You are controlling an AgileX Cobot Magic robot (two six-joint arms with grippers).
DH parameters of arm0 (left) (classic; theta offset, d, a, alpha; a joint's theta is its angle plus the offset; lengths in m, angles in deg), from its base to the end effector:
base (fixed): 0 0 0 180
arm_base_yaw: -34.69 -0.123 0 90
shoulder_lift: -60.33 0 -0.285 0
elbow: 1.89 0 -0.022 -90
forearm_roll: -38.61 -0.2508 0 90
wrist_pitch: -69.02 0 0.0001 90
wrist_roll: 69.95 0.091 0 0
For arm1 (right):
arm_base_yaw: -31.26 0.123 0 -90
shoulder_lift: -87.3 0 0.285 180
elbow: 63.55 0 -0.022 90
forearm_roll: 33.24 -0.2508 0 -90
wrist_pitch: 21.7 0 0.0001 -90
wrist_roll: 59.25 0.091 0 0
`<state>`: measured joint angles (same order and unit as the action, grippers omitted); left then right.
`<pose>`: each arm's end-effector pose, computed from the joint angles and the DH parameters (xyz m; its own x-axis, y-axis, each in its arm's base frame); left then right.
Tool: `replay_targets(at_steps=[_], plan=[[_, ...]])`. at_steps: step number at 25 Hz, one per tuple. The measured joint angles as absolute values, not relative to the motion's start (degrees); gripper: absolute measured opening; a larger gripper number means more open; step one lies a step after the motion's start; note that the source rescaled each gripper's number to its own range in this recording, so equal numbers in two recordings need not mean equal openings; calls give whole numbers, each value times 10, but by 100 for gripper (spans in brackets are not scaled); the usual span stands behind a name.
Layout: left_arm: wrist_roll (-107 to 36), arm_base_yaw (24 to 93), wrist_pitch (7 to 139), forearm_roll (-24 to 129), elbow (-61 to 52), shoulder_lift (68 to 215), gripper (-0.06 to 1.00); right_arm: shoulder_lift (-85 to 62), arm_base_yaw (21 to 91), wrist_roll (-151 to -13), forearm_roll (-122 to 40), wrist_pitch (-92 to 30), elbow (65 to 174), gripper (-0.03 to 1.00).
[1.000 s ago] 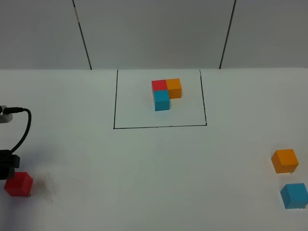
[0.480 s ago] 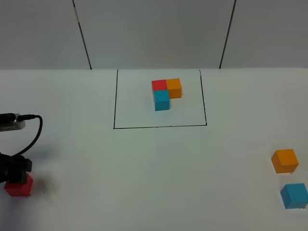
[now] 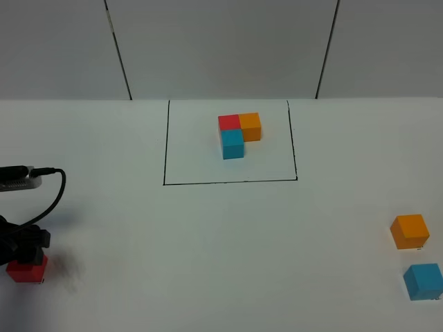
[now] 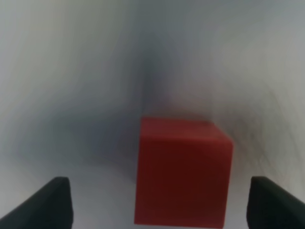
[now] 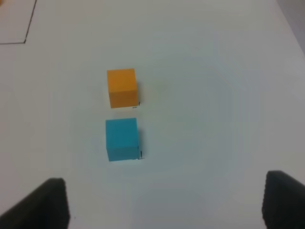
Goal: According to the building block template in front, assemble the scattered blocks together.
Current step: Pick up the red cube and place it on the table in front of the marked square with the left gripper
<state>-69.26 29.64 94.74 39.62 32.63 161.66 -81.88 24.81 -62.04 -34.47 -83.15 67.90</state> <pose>0.2741 0.0235 0.1515 -0.9447 -0.0873 -0.3162 -0.0892 0.9960 -0.0085 0.0029 0.0014 0.2765 -0.5123 0.0193 -0.8586 0.0766 0.9968 -0.0233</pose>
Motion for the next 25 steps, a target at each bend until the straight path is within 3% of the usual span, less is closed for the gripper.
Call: replay_targets(at_steps=[16,25], plan=[[-692,296,924,396,326,1625,78,-819,248,-620,-345,-831,679,67],[-692,296,924,396,326,1660,60,-819,248,-620,-345,-831,679,67]])
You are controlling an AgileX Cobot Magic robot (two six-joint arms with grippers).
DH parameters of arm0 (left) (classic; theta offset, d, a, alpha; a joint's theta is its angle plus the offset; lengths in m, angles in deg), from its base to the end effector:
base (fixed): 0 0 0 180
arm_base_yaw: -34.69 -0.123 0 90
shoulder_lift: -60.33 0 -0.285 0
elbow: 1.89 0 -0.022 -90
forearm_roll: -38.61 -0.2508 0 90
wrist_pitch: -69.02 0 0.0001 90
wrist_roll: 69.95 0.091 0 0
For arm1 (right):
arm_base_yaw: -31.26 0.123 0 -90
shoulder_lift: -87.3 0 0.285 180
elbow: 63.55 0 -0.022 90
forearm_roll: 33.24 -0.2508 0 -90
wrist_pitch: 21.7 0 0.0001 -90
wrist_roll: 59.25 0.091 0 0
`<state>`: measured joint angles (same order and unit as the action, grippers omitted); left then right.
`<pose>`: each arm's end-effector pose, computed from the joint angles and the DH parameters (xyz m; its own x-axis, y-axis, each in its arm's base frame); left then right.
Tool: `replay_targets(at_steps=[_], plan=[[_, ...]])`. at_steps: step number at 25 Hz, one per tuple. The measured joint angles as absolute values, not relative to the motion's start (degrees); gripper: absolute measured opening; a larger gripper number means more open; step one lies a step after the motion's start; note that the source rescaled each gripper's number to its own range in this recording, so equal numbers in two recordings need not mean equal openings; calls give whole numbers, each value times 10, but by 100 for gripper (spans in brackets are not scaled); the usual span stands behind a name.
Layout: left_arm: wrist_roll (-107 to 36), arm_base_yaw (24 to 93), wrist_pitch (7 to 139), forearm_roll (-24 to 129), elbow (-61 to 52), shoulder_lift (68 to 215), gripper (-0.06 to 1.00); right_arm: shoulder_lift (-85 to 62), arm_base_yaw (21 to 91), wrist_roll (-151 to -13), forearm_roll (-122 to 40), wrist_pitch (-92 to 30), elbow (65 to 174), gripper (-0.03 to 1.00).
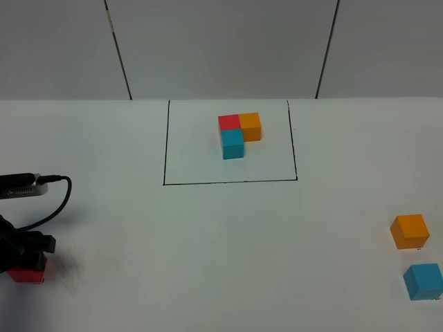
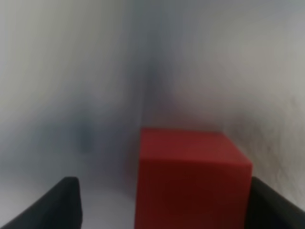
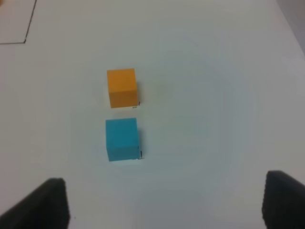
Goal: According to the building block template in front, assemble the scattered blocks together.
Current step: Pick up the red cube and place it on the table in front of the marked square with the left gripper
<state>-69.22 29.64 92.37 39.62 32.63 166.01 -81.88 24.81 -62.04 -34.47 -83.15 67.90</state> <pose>0.2791 0.0240 0.1315 -0.9550 -0.0879 -0.2832 -0.0893 0.9960 -0.0077 0.0029 0.0014 0.2765 -0.5123 0.0193 -0.8586 0.0766 0.9968 -0.0233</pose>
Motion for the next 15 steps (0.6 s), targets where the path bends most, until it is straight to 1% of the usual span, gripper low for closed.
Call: replay_targets(at_steps=[11,13,15], plan=[[-692,296,893,396,326,1687,57,-819,248,-620,-345,-831,679,67],[-692,296,887,396,326,1687,54,-819,248,-620,-345,-831,679,67],[-692,296,886,396,326,1687,50,-819,248,-620,-345,-831,679,67]])
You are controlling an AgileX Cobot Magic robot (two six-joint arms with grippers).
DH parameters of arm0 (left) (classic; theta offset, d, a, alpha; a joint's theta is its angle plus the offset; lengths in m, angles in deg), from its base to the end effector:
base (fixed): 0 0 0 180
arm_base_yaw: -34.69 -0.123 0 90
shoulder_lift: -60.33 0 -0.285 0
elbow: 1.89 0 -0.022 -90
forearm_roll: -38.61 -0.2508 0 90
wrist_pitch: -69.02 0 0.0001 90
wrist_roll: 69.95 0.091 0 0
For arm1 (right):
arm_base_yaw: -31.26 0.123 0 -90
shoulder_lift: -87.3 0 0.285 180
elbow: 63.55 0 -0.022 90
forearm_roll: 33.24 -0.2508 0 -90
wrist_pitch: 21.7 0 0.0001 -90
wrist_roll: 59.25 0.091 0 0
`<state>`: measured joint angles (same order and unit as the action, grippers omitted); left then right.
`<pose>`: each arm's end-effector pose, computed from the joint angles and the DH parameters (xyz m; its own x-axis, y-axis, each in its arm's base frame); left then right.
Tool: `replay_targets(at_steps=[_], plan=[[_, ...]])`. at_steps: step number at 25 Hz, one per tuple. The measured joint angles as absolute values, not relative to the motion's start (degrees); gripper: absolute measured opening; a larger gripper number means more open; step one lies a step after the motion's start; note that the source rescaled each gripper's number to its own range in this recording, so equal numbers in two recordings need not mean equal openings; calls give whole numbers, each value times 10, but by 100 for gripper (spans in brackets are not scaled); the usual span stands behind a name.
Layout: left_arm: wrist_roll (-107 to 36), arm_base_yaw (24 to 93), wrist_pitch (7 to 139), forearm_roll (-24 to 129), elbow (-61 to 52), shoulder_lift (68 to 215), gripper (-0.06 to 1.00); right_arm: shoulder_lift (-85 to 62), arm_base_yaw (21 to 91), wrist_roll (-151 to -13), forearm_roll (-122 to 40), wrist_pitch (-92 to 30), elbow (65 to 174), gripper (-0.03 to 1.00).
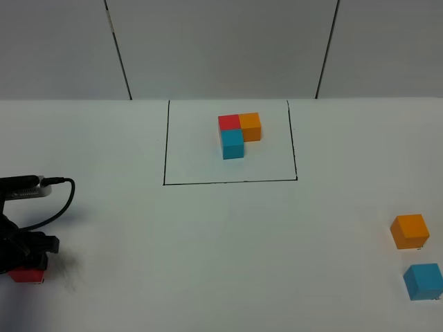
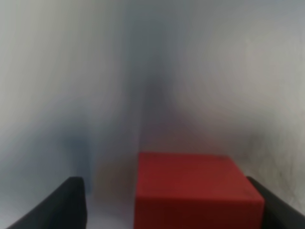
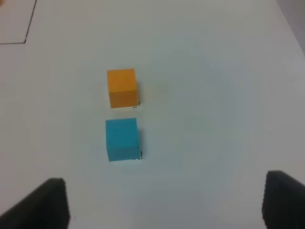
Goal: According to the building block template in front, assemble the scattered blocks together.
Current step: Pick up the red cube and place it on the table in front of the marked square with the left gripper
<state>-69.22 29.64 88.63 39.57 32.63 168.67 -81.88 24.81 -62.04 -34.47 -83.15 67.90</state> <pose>0.2849 0.0247 0.1201 -0.9496 -0.0870 -0.3012 -0.0892 0.9960 -0.0063 0.0029 0.0014 0.2765 -0.5123 0.0193 -0.8586 0.0766 0.9968 -0.0233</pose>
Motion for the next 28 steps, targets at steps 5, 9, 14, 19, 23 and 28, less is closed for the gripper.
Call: replay_targets(at_steps=[5,9,14,19,23,28], plan=[[-692,296,886,395,326,1687,28,-819,248,-620,-345,-831,679,67],[-692,296,886,395,326,1687,5,-819,248,-620,-345,-831,679,67],[-692,296,885,393,326,1687,1,-819,248,-620,-345,-831,679,67],[-692,296,872,386,326,1687,0,-819,248,-620,-345,-831,679,67],[-692,296,867,380,326,1687,0,-819,248,-620,-345,-831,679,67],[-691,296,867,371,326,1687,0,-819,248,-620,-345,-831,679,67]])
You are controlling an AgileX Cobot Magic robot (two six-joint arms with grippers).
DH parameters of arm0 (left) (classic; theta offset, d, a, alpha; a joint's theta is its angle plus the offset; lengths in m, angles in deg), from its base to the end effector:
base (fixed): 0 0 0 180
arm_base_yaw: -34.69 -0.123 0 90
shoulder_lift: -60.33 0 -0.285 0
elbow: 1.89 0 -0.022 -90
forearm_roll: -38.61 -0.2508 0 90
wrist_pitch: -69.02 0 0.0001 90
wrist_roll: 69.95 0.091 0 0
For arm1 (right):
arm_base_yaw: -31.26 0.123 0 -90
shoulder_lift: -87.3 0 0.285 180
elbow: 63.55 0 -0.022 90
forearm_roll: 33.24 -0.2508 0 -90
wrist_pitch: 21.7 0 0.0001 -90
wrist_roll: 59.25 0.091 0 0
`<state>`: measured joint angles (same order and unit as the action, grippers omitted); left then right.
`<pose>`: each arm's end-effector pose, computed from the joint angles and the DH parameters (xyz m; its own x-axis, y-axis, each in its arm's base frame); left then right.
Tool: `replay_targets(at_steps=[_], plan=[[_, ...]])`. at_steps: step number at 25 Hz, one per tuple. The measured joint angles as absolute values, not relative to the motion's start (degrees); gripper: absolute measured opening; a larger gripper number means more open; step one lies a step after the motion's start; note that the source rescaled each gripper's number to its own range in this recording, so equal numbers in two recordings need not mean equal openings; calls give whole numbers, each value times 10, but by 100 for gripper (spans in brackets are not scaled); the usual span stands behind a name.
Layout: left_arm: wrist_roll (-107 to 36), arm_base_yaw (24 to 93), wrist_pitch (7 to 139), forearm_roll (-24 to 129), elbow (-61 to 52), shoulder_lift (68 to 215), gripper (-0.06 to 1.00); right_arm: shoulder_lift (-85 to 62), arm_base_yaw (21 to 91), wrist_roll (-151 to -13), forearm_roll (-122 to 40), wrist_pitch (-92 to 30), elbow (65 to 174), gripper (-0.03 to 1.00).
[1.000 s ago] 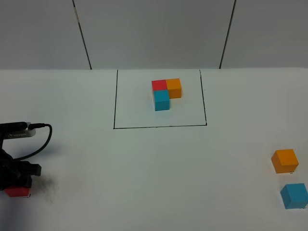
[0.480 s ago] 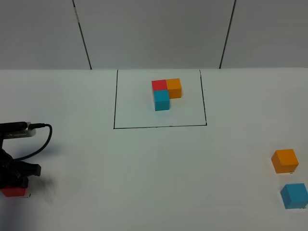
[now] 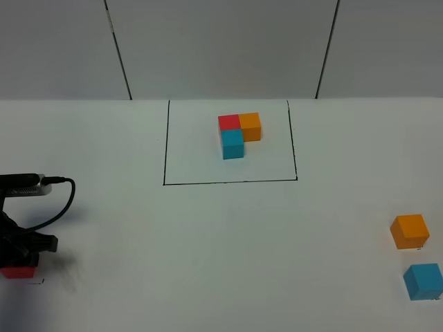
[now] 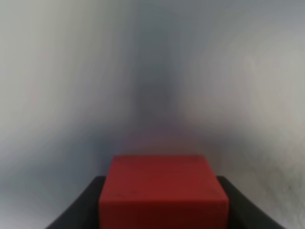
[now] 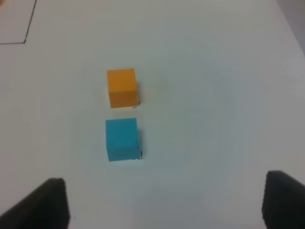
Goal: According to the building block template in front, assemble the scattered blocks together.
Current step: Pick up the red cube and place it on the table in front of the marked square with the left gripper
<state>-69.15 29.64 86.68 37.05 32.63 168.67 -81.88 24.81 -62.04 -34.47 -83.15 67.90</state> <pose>0.2877 0.0262 0.1211 -0.9419 -0.0432 -0.3330 -0.0532 0.9984 0.0211 0.0029 0.0014 0.2765 -0.5123 0.0193 -0.8586 0.0766 0.9968 -0.0233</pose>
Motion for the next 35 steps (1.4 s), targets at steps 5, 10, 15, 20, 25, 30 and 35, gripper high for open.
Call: replay_targets(at_steps=[5,10,15,20,25,30,35], plan=[[-664,296,890,370,326,1687,0,-819,248,-620,-345,-831,679,67],[-612,296,960,370,313,1687,0,-819,248,-620,-345,-831,679,67],[-575,296,1112,375,239,1687,0,-819,248,-620,-345,-831,679,67],[-528,307,1204,390,134,1687,0,-819,248,-620,-345,-831,679,67],[-389,367,1221,390,59,1687,0,-819,248,-620,-345,-831,679,67],[-176,445,1187,391,22,1687,0,-819,248,-620,-345,-831,679,67],[-47,506,1169,406,0,1690,0,-819,248,-620,-345,-831,679,67]])
